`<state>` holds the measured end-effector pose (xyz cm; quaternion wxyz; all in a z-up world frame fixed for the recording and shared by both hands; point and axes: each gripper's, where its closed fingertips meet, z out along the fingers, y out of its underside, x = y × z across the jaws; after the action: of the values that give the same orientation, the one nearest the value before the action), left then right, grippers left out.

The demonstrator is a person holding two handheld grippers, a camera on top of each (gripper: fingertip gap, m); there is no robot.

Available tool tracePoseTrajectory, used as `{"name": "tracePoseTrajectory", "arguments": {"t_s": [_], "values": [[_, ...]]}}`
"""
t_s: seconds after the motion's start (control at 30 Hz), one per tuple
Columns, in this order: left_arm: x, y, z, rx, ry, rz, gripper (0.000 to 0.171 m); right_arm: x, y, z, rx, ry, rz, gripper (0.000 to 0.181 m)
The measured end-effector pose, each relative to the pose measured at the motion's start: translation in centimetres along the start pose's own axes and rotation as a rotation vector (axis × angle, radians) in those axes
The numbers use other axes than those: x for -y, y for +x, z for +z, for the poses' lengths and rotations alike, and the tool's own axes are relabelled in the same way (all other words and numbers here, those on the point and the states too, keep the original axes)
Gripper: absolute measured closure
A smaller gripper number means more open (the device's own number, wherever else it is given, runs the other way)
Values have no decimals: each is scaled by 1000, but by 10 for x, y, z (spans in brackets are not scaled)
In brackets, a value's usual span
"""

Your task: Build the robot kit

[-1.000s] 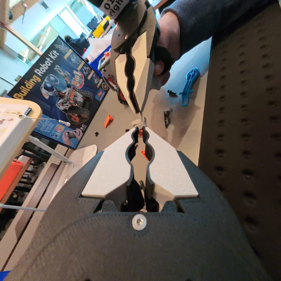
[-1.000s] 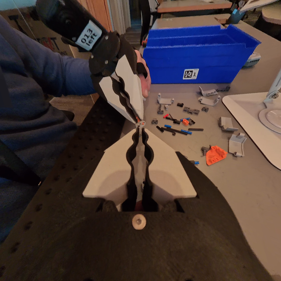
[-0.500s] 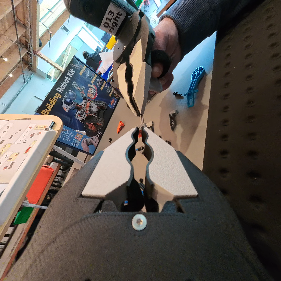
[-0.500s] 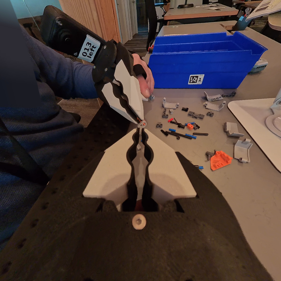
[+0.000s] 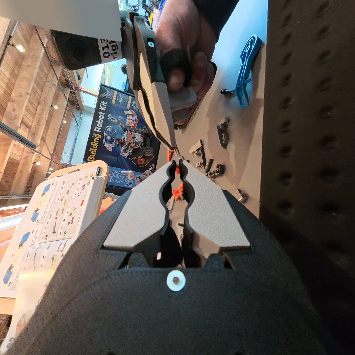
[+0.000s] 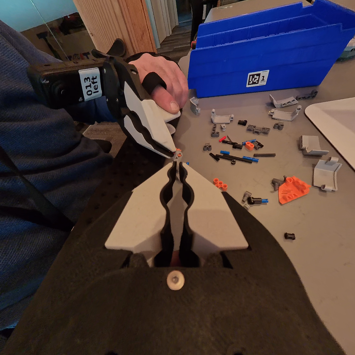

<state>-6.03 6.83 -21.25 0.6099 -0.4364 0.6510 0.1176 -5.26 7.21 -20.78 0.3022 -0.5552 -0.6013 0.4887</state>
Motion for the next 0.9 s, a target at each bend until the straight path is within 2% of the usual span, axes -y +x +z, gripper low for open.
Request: {"name": "tracePoseTrajectory", "arguments": {"t_s": [0.5,0.9], "values": [[19,-7,-14,-169,236,-374,170,14,-25,-4,30,19,-264,181],[26,1,-16,-261,284,-433,170,10,-38,-3,66,-14,-351,181]]}}
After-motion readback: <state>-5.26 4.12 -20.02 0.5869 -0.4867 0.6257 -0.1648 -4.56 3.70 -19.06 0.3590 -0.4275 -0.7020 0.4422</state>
